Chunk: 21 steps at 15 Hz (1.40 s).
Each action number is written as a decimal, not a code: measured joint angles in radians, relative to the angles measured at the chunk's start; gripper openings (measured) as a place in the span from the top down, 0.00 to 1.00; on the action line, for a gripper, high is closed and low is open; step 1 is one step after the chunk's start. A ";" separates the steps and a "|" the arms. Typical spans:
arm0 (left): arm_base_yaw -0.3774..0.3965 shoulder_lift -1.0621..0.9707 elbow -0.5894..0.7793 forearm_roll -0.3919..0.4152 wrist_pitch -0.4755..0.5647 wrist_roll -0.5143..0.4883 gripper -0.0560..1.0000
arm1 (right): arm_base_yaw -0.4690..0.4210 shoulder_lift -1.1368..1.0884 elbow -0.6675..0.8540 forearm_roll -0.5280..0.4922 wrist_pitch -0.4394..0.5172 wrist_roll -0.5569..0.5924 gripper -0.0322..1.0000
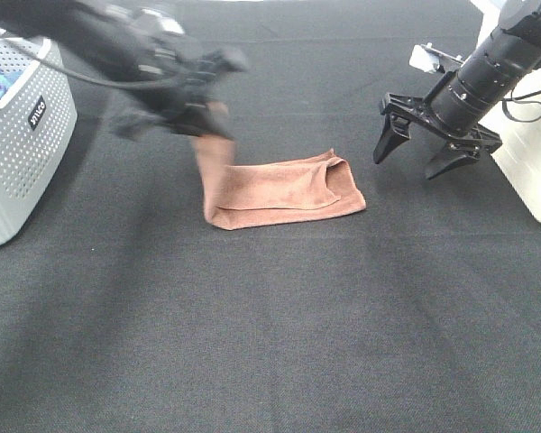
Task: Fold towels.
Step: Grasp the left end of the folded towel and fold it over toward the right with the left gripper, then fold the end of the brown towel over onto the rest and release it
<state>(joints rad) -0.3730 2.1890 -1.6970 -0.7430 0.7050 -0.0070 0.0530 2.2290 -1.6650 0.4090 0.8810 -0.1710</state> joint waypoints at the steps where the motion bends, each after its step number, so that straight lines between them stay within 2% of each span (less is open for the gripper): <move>1: -0.031 0.059 -0.068 -0.018 0.000 -0.003 0.93 | 0.000 0.000 0.000 0.000 0.000 0.000 0.22; 6: -0.102 0.232 -0.292 -0.028 0.005 -0.063 0.92 | 0.000 0.000 0.000 0.000 0.003 0.000 0.22; 7: -0.108 0.263 -0.335 -0.029 0.010 -0.073 0.90 | 0.000 0.000 0.000 0.000 0.003 0.000 0.22; 9: -0.118 0.310 -0.389 -0.032 0.021 -0.099 0.71 | 0.000 0.000 0.000 0.000 0.004 0.000 0.22; 10: -0.123 0.317 -0.398 -0.059 0.022 -0.103 0.51 | 0.000 0.000 0.000 0.000 0.004 0.000 0.22; 11: -0.126 0.317 -0.398 -0.093 0.022 -0.095 0.41 | 0.000 0.000 0.000 0.000 0.004 0.000 0.22; 13: -0.128 0.317 -0.398 -0.196 0.015 0.007 0.34 | 0.000 0.000 0.000 0.005 0.004 0.000 0.22; 14: -0.128 0.317 -0.400 -0.212 0.011 0.052 0.33 | 0.000 -0.002 0.000 0.018 0.005 -0.001 0.22; 15: -0.121 0.310 -0.402 -0.210 0.011 0.097 0.33 | 0.000 -0.009 0.000 0.049 0.007 -0.009 0.22; 17: -0.086 0.266 -0.407 -0.171 0.015 0.160 0.32 | 0.000 -0.025 0.000 0.176 0.026 -0.070 0.22; 18: -0.086 0.266 -0.407 -0.171 0.015 0.160 0.32 | 0.000 -0.025 0.000 0.176 0.026 -0.070 0.22; 19: -0.041 0.229 -0.410 -0.121 0.026 0.174 0.32 | 0.006 -0.029 0.000 0.303 0.054 -0.140 0.22; 21: 0.023 0.186 -0.411 -0.021 0.070 0.179 0.32 | 0.034 -0.030 0.000 0.451 0.075 -0.242 0.23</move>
<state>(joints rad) -0.3500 2.3750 -2.1080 -0.7640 0.7750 0.1720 0.0870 2.1990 -1.6650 0.8600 0.9560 -0.4130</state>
